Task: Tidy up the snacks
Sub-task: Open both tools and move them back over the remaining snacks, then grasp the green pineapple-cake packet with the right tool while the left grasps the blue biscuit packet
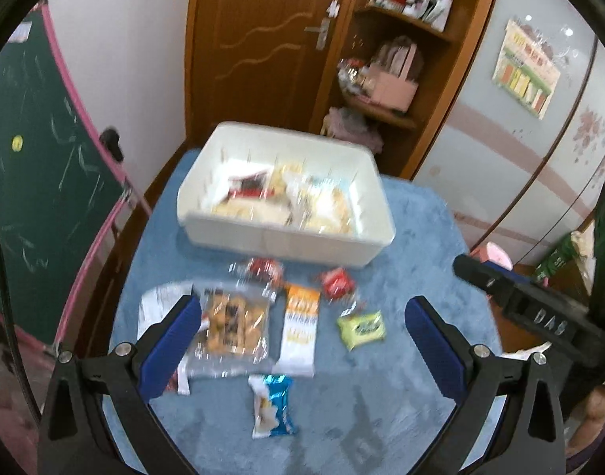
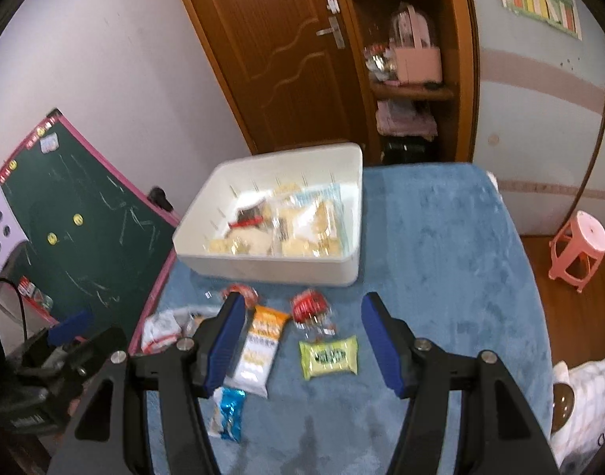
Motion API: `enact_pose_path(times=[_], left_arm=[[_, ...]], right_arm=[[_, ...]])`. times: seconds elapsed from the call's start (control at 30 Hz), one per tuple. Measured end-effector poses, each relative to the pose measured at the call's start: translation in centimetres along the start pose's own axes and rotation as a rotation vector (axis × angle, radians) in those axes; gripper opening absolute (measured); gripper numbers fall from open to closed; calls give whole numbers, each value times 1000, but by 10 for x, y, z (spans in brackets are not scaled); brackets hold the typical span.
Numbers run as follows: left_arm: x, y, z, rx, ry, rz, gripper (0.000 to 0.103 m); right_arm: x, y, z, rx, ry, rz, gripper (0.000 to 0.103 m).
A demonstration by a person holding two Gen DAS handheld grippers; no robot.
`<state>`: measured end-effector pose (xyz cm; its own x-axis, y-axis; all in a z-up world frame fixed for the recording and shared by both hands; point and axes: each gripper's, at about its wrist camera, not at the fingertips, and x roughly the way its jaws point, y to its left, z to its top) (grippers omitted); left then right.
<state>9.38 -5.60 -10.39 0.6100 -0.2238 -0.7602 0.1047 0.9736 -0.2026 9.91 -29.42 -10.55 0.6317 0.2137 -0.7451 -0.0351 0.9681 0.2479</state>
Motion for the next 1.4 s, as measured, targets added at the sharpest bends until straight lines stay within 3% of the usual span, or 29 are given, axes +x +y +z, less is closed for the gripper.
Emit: enact_pose_path(times=[0.27,0.6,0.9,1.4], left_arm=[[58,17,-60,-22,163,64,102],[115,35,-103,-63,310,122,99],[136,35,-121,-42,366,132,99],[158,32,-129,-21,432,185,95]], right_arm=[[42,-5,-34,-15,133,-20,62],[108,-11,-67,-58,293,-52,62],[148,-16,-74,-67,379,-57,62],[181,-9,-66,-144,393,-112,67]])
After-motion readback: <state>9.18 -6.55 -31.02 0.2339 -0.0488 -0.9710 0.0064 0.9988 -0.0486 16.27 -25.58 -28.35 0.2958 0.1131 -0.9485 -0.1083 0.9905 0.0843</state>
